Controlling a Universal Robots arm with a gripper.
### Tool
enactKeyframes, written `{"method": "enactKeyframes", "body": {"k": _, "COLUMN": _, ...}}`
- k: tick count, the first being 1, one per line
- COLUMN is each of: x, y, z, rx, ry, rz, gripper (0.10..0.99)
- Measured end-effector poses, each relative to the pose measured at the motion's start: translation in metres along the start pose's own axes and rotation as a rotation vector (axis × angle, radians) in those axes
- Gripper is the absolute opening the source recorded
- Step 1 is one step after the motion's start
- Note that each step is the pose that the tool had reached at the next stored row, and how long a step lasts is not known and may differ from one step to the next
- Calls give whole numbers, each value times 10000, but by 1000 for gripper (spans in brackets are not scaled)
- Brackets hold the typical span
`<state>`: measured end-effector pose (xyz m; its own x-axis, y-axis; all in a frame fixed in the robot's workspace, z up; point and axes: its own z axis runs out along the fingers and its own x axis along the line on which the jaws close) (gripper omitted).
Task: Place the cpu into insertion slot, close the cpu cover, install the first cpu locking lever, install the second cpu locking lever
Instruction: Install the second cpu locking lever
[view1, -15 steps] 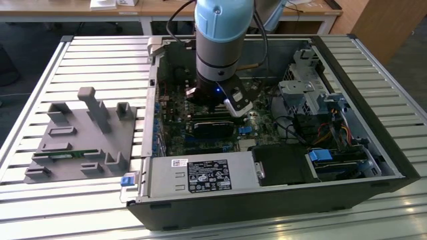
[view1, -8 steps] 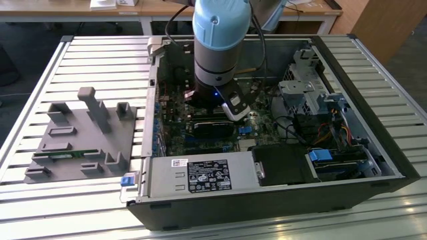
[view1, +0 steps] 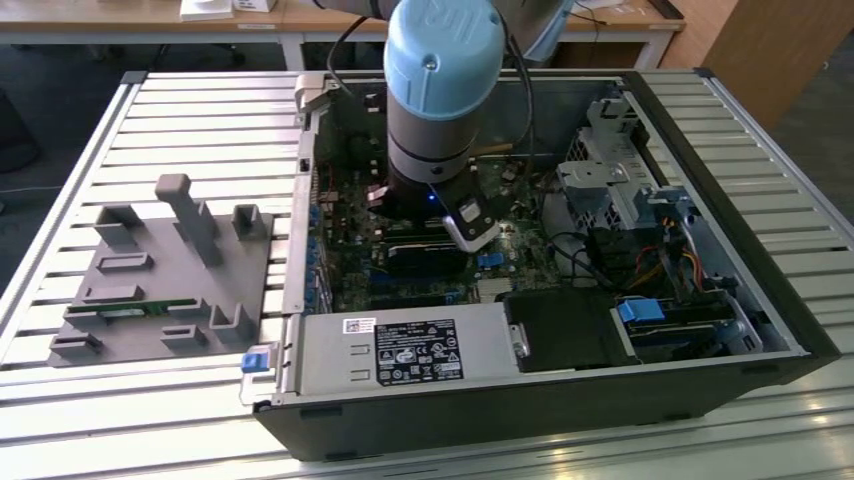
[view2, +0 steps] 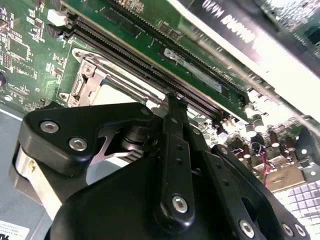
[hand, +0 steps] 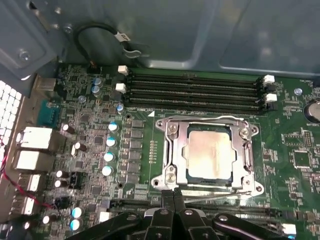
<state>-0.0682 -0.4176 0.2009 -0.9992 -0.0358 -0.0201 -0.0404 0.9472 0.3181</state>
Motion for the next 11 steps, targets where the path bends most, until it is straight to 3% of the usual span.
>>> {"method": "enactKeyframes", "body": {"k": 11, "x": 66, "y": -25, "z": 60, "rx": -207, "ry": -8, "rz": 0, "gripper": 122}}
